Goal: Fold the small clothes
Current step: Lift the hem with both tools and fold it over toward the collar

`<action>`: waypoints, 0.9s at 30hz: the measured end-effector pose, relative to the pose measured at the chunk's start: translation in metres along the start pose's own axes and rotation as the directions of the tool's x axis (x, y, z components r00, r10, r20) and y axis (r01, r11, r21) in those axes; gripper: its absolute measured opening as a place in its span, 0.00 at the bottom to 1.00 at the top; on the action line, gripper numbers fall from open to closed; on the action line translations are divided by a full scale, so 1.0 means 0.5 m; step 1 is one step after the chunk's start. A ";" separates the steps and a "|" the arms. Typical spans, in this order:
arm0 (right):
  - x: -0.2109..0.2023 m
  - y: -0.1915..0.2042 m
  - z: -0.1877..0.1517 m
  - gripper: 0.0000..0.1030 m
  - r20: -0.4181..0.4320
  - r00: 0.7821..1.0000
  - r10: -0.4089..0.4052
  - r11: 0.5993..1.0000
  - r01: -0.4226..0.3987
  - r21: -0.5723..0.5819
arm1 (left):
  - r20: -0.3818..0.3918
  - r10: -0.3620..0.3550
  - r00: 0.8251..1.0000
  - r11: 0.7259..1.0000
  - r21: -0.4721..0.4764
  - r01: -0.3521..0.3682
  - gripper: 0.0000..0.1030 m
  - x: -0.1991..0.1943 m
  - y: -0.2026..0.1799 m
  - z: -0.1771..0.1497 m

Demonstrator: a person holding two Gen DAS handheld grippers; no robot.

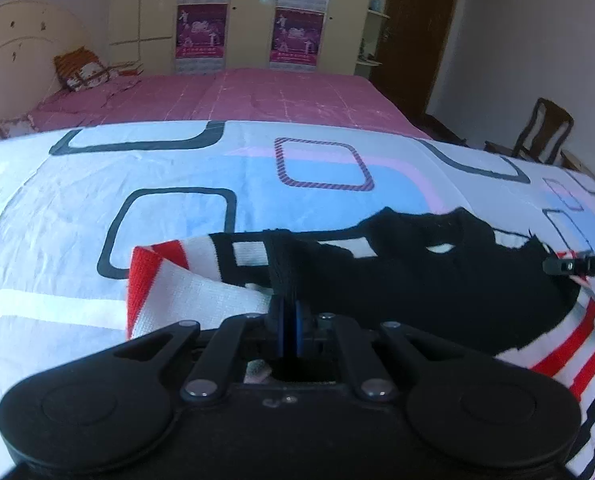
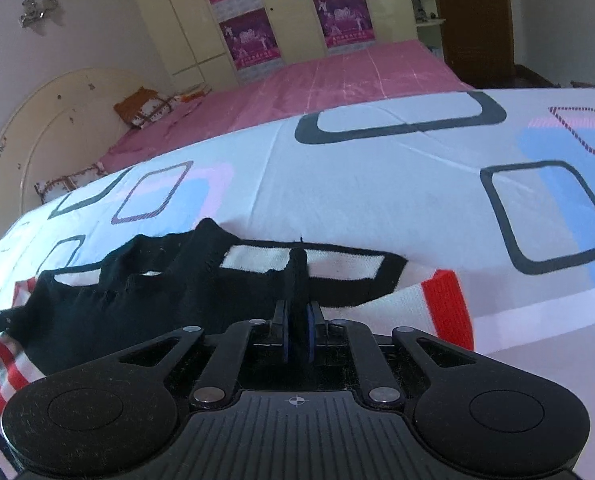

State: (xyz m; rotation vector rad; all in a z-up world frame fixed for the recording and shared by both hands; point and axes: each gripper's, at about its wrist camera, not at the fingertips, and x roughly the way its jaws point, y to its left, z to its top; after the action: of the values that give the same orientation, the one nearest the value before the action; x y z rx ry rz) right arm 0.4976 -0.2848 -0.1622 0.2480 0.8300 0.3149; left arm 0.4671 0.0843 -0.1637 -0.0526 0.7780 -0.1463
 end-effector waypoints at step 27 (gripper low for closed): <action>0.028 0.007 0.003 0.05 0.059 0.991 -0.117 0.993 0.116 0.017 | 0.094 0.215 0.972 0.976 -0.049 -0.211 0.05 0.038 0.006 -0.019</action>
State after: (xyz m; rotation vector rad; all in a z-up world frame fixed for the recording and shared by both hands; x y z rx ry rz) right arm 0.5068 -0.2767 -0.1697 0.2199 0.7847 0.1912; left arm 0.4739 0.0845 -0.1839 -0.0127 0.6833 0.0747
